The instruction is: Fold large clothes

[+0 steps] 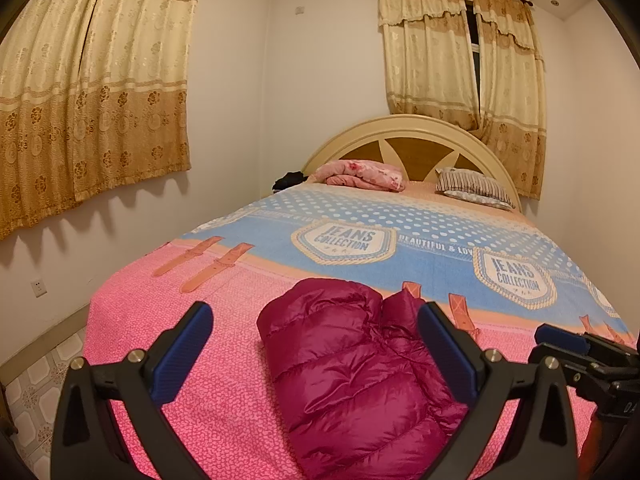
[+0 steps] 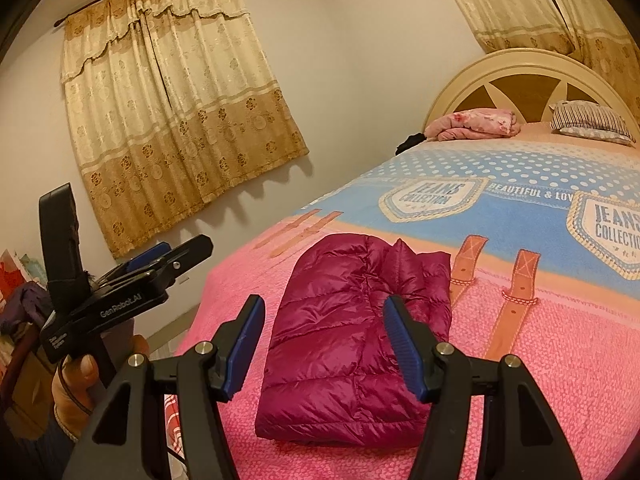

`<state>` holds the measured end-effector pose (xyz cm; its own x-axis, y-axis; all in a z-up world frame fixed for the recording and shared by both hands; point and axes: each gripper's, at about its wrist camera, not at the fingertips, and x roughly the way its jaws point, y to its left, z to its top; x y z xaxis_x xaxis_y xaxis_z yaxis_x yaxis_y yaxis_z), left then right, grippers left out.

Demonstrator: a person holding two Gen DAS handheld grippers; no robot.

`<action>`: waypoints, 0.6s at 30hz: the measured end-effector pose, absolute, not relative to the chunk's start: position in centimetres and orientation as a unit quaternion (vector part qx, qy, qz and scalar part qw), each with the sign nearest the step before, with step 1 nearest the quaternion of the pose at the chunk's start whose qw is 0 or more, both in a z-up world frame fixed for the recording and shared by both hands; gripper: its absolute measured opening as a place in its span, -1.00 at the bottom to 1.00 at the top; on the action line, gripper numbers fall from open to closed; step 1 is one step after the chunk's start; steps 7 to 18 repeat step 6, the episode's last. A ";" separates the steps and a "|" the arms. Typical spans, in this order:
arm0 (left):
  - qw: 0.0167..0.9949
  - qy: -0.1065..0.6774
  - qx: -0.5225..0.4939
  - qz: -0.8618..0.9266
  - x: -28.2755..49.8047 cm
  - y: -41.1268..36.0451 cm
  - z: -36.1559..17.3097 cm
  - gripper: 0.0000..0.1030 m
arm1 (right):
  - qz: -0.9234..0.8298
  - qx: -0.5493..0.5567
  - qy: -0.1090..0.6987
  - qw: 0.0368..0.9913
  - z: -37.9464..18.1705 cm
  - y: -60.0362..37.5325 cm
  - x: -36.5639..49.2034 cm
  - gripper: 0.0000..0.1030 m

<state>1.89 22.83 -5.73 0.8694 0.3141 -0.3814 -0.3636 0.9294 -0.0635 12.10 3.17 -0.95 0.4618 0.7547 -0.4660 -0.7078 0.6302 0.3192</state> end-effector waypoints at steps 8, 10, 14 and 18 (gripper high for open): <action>0.966 0.190 -0.067 0.160 2.0 22.6 -6.2 1.00 | 0.427 0.040 0.297 0.853 -1.2 3.0 12.1 0.21; 0.966 0.190 -0.067 0.160 2.0 22.6 -6.2 1.00 | 0.427 0.040 0.297 0.853 -1.2 3.0 12.1 0.21; 0.966 0.190 -0.067 0.160 2.0 22.6 -6.2 1.00 | 0.427 0.040 0.297 0.853 -1.2 3.0 12.1 0.21; 0.966 0.190 -0.067 0.160 2.0 22.6 -6.2 1.00 | 0.427 0.040 0.297 0.853 -1.2 3.0 12.1 0.21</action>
